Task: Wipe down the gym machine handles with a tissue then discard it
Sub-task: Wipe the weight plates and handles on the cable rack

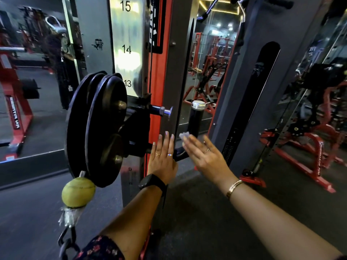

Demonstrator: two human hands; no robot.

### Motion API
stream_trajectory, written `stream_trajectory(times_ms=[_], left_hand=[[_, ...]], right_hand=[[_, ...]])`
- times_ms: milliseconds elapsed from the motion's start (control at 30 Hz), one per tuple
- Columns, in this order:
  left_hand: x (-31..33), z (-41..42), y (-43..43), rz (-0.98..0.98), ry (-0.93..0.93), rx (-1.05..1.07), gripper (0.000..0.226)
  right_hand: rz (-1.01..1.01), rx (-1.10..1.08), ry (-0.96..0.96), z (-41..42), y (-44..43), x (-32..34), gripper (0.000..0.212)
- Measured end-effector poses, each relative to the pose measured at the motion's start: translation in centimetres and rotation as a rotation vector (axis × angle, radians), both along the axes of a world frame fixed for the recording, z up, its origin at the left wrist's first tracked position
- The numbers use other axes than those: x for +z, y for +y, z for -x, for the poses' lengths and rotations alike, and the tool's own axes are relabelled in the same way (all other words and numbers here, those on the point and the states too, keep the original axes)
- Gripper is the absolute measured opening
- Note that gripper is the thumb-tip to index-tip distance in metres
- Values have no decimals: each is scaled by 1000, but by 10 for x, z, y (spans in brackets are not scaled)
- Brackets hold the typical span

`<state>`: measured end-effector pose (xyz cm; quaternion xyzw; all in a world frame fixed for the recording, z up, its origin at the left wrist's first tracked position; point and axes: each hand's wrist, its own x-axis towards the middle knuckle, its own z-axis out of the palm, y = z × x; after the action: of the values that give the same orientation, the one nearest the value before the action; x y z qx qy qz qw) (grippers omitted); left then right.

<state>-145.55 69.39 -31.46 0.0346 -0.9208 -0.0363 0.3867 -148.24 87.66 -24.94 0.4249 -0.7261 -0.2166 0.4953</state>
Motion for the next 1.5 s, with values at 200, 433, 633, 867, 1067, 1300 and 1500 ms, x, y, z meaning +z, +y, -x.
stream_trajectory(times_ms=[200,433,633,867,1067,1300,1500], left_hand=[[1,-2,3,25,-40,-66,119],[10,1,17,77,-70,-14,108],[15,-5,40,-5,-16,74,97],[60,-18,53,238,172,114,85],[124,-26,57,441,147,182,73],[165,-16,42,768,57,269,65],[171,-13,41,765,61,198,65]], right_hand=[[24,31,104,6,3,15,50],[305,183,-50,19,-14,48,47],[784,478,-963,-12,-18,-38,62],[1619,630,-2097,-8,-39,27,35],[1547,865,-2115,9,-33,75,35],[1343,767,-2052,-10,-17,41,43],[1367,908,-1967,3,-20,84,42]])
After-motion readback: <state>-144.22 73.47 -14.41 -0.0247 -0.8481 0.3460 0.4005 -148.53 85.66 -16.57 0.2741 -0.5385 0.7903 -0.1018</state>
